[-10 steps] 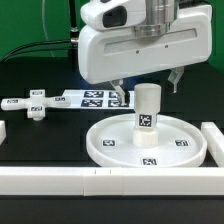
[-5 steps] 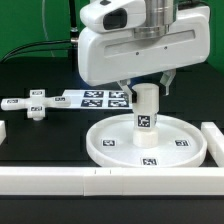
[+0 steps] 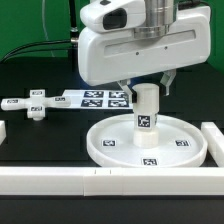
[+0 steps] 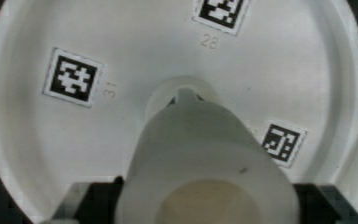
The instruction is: Assemble round table
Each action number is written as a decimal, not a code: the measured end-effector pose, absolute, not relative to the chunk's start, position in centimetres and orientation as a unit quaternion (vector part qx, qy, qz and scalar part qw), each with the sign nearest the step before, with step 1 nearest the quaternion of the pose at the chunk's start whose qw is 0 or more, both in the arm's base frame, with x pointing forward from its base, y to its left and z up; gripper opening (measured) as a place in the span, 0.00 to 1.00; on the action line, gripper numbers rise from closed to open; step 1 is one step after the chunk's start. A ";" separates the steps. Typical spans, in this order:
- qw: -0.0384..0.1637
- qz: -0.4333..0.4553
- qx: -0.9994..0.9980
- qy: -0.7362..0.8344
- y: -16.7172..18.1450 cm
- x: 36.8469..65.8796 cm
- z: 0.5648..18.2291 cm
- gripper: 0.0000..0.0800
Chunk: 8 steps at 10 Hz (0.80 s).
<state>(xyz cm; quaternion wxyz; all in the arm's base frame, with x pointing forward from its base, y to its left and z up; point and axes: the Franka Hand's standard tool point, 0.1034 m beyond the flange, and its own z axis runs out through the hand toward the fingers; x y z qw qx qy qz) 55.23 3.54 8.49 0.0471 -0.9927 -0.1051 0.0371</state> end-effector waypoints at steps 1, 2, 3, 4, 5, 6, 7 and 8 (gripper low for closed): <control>0.044 0.041 -0.998 -0.037 3.7 55.2 8.5 0.51; 0.041 0.044 -0.998 0.013 3.7 55.2 8.5 0.51; 0.039 0.045 -0.994 0.089 3.6 55.2 8.4 0.51; 0.039 0.044 -0.987 0.152 3.6 55.2 8.4 0.51; 0.040 0.038 -0.979 0.196 3.6 55.1 8.4 0.51; 0.044 0.037 -0.963 0.264 3.5 54.9 8.4 0.51; 0.049 0.036 -0.949 0.308 3.5 54.9 8.3 0.51; 0.052 0.037 -0.930 0.362 3.5 54.8 8.3 0.51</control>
Offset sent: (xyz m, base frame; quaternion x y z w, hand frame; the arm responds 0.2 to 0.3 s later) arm -0.0069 -0.0055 -0.0036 -0.0035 0.0137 0.3375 0.9412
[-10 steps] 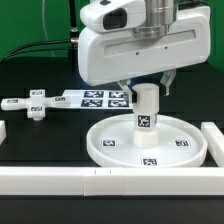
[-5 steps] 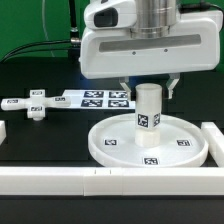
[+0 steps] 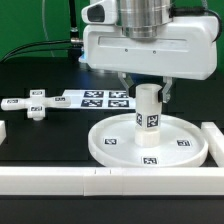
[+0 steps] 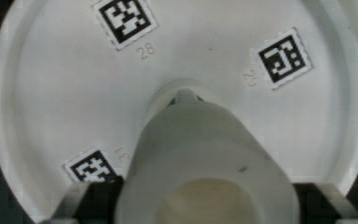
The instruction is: Assemble round table
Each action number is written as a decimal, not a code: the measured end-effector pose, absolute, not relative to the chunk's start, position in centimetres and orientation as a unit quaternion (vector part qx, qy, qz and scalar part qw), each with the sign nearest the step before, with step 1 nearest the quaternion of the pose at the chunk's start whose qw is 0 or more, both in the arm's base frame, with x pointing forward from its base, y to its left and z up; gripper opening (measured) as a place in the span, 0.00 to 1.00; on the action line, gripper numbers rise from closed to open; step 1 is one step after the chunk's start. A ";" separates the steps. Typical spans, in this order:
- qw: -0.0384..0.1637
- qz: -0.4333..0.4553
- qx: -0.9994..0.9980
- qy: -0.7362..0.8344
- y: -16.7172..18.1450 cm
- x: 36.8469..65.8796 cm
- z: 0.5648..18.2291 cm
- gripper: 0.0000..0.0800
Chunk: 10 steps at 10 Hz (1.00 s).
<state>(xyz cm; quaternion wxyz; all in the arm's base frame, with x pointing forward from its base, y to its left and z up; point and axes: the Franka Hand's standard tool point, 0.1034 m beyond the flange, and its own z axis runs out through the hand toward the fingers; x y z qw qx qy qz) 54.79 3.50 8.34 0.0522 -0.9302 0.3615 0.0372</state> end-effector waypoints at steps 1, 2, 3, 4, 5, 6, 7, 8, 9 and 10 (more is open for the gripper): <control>0.052 0.039 -0.917 0.393 3.5 54.8 8.3 0.51; 0.054 0.042 -0.903 0.424 3.5 54.8 8.3 0.51; 0.054 0.043 -0.893 0.444 3.5 54.8 8.3 0.51; 0.054 0.044 -0.886 0.458 3.6 54.8 8.3 0.51; 0.055 0.047 -0.871 0.487 3.6 54.8 8.3 0.51; 0.060 0.051 -0.855 0.512 3.6 54.8 8.3 0.51; 0.073 0.057 -0.814 0.573 3.1 54.9 8.2 0.51; 0.082 0.063 -0.769 0.630 2.9 54.9 8.2 0.51; 0.096 0.071 -0.730 0.673 2.8 54.8 8.2 0.51; 0.099 0.074 -0.687 0.716 3.0 54.8 8.1 0.51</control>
Offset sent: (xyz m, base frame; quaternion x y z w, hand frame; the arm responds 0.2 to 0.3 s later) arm 0.0000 0.0000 0.0000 0.0000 0.0000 0.1296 0.9916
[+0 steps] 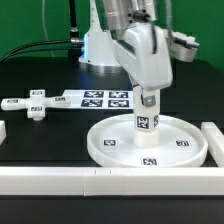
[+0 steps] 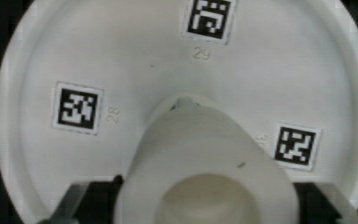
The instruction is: Assemble round table
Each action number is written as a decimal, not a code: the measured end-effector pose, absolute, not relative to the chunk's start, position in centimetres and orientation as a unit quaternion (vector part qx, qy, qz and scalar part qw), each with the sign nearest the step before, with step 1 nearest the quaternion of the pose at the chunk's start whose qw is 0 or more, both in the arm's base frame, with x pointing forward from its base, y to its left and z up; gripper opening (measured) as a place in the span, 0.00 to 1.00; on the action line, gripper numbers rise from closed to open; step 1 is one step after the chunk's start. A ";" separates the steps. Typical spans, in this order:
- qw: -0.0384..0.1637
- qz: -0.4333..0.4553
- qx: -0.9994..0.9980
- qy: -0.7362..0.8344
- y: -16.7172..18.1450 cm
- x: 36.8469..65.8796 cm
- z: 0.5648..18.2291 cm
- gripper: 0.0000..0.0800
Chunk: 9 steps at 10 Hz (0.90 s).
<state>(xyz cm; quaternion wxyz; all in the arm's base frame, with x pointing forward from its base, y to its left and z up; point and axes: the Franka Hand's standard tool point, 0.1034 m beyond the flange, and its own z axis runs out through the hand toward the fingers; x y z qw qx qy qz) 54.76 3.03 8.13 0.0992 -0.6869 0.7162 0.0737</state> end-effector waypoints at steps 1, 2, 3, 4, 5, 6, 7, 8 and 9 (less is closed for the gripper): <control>0.102 0.079 -0.655 0.745 3.2 54.8 8.1 0.51; 0.104 0.082 -0.641 0.756 3.2 54.8 8.2 0.51; 0.104 0.081 -0.647 0.751 3.2 54.8 8.2 0.51; 0.102 0.080 -0.666 0.735 3.4 54.9 8.2 0.51; 0.095 0.078 -0.689 0.714 4.1 55.1 8.4 0.75; 0.092 0.074 -0.713 0.691 4.6 55.4 8.5 0.75; 0.096 0.071 -0.740 0.661 4.7 55.4 8.4 0.80; 0.099 0.067 -0.769 0.628 4.6 55.4 8.4 0.81; 0.102 0.063 -0.792 0.599 4.6 55.4 8.4 0.81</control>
Offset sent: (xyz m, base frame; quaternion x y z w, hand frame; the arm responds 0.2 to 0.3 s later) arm 0.0000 0.0000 0.0000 0.0000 0.0000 -0.0650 0.9979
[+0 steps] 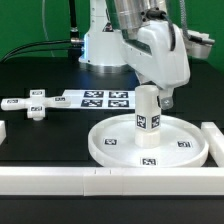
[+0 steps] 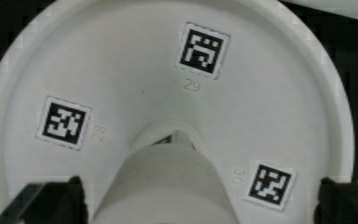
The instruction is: Assemble round table
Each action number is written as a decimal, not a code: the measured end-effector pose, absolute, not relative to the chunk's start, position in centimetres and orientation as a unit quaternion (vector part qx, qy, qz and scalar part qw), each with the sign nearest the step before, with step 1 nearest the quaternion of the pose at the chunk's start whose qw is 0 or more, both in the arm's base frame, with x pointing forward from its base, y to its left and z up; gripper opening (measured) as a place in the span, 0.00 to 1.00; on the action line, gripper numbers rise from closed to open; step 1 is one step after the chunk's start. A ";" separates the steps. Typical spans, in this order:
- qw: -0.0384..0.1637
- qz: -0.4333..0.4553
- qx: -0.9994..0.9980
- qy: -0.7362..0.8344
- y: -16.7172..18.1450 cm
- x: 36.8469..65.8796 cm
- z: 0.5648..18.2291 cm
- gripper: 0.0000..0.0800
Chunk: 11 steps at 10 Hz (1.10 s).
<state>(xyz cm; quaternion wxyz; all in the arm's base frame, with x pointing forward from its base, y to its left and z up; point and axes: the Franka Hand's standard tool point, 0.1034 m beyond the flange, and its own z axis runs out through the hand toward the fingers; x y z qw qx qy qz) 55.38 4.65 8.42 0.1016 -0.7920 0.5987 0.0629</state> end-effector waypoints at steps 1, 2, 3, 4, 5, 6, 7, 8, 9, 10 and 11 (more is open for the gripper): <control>0.103 0.060 -0.809 0.575 4.6 55.4 8.4 0.81; 0.106 0.055 -0.837 0.534 4.6 55.4 8.4 0.81; 0.108 0.050 -0.862 0.492 4.6 55.4 8.4 0.81; 0.103 0.038 -0.897 0.428 4.5 55.6 8.4 0.81; 0.097 0.027 -0.923 0.371 4.5 55.8 8.5 0.81; 0.088 0.012 -0.951 0.297 4.8 55.9 8.6 0.81; 0.084 0.003 -0.966 0.244 5.0 55.9 8.5 0.81; 0.084 0.000 -0.975 0.208 4.8 56.0 8.5 0.81; 0.084 -0.003 -0.981 0.175 4.8 55.9 8.5 0.81; 0.083 -0.006 -0.986 0.141 4.7 55.9 8.5 0.81; 0.081 -0.010 -0.992 0.092 4.7 56.0 8.5 0.81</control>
Offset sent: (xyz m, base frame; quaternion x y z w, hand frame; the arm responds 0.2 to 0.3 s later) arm 0.0216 -0.0155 0.0018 -0.0417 0.0376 -0.3852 0.9211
